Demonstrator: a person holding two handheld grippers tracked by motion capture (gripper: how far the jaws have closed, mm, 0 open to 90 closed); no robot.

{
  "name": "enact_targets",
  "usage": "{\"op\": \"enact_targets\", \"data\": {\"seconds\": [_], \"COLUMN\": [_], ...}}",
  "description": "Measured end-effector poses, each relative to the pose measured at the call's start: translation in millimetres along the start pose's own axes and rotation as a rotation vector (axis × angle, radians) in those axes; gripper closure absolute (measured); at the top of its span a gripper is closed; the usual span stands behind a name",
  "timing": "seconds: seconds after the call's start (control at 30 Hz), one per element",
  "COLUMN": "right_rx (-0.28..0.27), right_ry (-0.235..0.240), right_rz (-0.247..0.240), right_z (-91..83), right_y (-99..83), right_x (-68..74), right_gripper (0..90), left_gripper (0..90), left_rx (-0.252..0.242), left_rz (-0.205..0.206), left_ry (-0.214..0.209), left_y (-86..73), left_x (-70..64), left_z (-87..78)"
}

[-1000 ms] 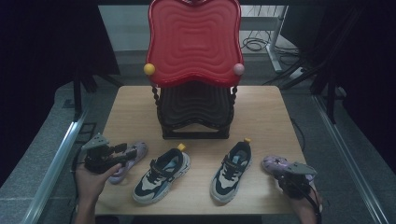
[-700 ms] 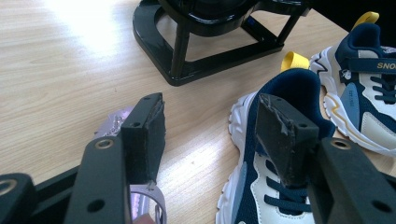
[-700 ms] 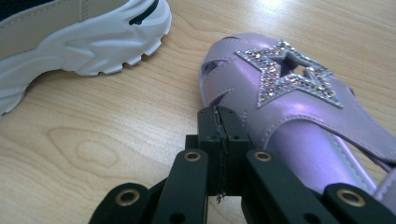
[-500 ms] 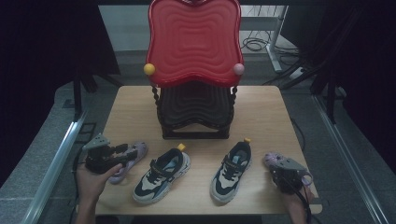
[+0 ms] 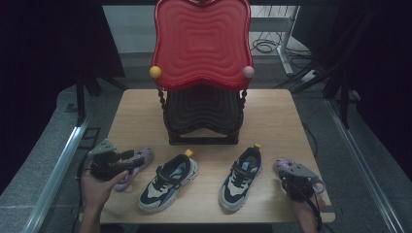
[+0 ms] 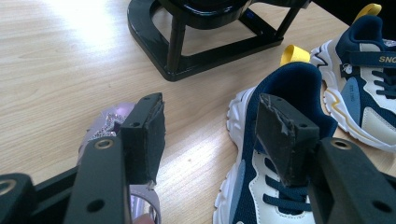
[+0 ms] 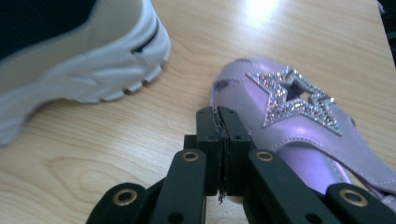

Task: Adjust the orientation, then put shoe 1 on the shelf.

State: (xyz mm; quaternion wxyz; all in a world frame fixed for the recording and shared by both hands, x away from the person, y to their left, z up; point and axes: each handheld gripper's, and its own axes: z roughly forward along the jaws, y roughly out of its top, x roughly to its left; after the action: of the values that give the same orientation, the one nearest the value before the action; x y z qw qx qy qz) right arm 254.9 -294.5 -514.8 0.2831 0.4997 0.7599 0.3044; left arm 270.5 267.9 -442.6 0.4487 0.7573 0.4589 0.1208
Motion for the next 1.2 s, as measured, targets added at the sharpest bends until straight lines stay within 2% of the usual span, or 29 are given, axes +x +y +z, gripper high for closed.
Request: {"op": "enact_targets", "data": {"seconds": [0.13,0.23,0.37,0.5,0.53,0.6,0.63,0.8,0.9,1.0,1.2], "right_rx": [-0.096,-0.143,-0.182,-0.202,-0.206,-0.244,-0.257,-0.242,-0.254,-0.248,-0.239], "right_ry": [0.078,0.089,0.071,0.104,0.118,0.204,0.231,0.243,0.279,0.277,0.268], "right_rz": [0.057,0.088,0.11,0.111,0.111,0.133,0.145,0.126,0.117,0.098,0.098], "right_z": [-17.1,-29.9,-40.2,-45.0,-45.7,-48.4,-49.1,-51.3,-54.0,-56.1,-55.7], "right_y": [5.8,9.0,6.3,3.0,2.7,1.8,1.4,-1.0,-1.6,-2.6,-6.7], "right_x": [-8.3,-20.6,-35.6,-44.2,-45.0,-47.9,-49.0,-50.2,-51.6,-52.7,-55.6], "right_gripper": [88.8,85.6,79.6,72.4,71.7,70.6,69.9,62.9,60.3,56.6,53.0], "left_gripper": [42.0,41.8,41.8,41.8,41.8,41.8,41.7,41.8,42.1,42.5,43.1], "left_rx": [-0.009,-0.014,-0.017,-0.019,-0.015,-0.012,-0.012,-0.024,-0.033,-0.033,-0.042], "left_rz": [-0.001,-0.007,-0.014,-0.017,-0.019,-0.019,-0.018,-0.026,-0.042,-0.058,-0.063], "left_ry": [0.0,0.0,0.005,0.005,0.005,0.004,0.004,0.012,0.011,0.025,0.04], "left_y": [0.0,-0.5,-1.3,-2.0,-2.4,-2.9,-3.0,-4.7,-8.9,-15.3,-29.7], "left_x": [1.2,2.4,4.0,5.2,4.8,4.4,4.2,4.7,8.1,11.9,17.6], "left_z": [-1.9,-3.1,-4.7,-4.8,-4.2,-3.3,-3.4,-9.7,-13.7,-17.1,-28.5]}}
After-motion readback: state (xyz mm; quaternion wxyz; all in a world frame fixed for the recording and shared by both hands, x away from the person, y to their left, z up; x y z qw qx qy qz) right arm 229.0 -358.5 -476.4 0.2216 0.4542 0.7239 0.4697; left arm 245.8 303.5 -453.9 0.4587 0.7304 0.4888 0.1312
